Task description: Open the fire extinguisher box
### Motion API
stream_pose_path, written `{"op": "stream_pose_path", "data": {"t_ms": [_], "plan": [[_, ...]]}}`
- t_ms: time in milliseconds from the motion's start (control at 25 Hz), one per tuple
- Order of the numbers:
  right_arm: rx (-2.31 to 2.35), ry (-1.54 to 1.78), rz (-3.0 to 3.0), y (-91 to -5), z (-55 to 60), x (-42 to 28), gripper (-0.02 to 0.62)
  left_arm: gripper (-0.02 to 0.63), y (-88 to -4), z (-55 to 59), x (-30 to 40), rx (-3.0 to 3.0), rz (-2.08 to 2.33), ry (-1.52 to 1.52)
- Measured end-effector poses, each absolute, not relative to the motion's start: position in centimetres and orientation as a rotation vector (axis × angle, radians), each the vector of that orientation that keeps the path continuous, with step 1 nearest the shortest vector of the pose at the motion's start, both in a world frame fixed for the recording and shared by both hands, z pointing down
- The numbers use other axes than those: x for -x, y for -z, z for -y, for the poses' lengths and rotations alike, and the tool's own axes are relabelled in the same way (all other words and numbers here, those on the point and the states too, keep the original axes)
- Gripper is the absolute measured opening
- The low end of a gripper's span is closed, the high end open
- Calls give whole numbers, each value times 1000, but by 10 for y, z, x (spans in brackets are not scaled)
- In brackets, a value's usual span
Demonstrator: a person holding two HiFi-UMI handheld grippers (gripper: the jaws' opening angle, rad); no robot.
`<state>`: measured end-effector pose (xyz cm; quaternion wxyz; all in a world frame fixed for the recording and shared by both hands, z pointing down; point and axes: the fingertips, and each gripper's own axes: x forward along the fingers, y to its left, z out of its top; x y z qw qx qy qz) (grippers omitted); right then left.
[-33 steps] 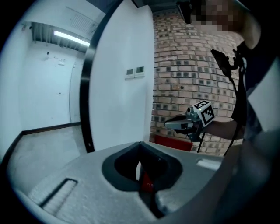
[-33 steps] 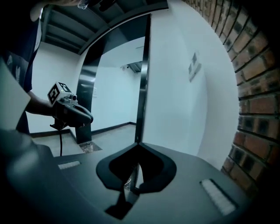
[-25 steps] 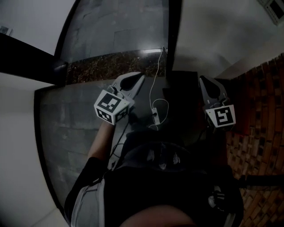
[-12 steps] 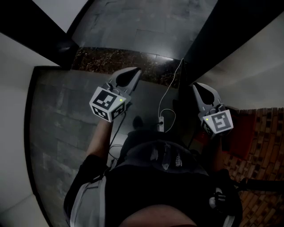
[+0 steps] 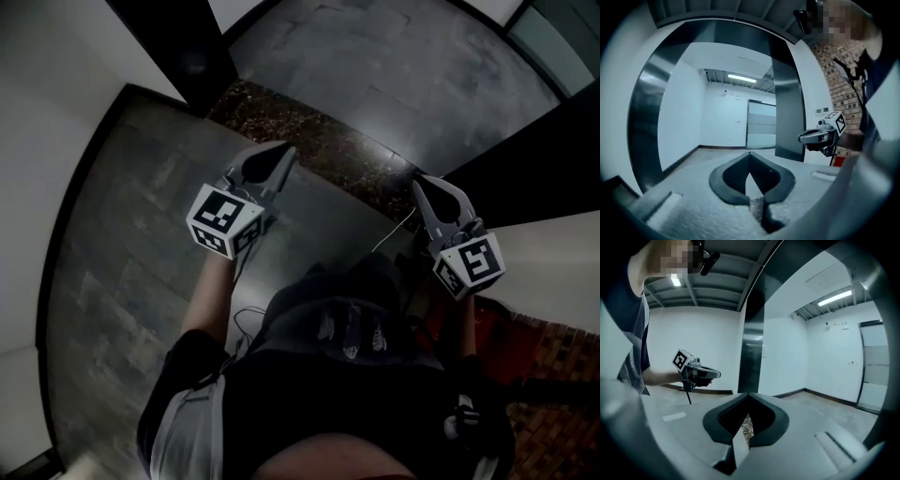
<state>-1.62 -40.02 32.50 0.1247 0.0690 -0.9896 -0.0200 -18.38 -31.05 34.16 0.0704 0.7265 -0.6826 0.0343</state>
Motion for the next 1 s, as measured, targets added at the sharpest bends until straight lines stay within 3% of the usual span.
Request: {"op": "stream_pose_path", "data": {"t_ms": [480, 1000], "plan": [[54, 59, 2895, -344, 424, 94, 0, 0, -366, 309, 241, -2015, 2169, -94], [-30, -97, 2910, -368, 620, 146, 0, 0, -364, 513, 299, -2007, 2131, -125]]}}
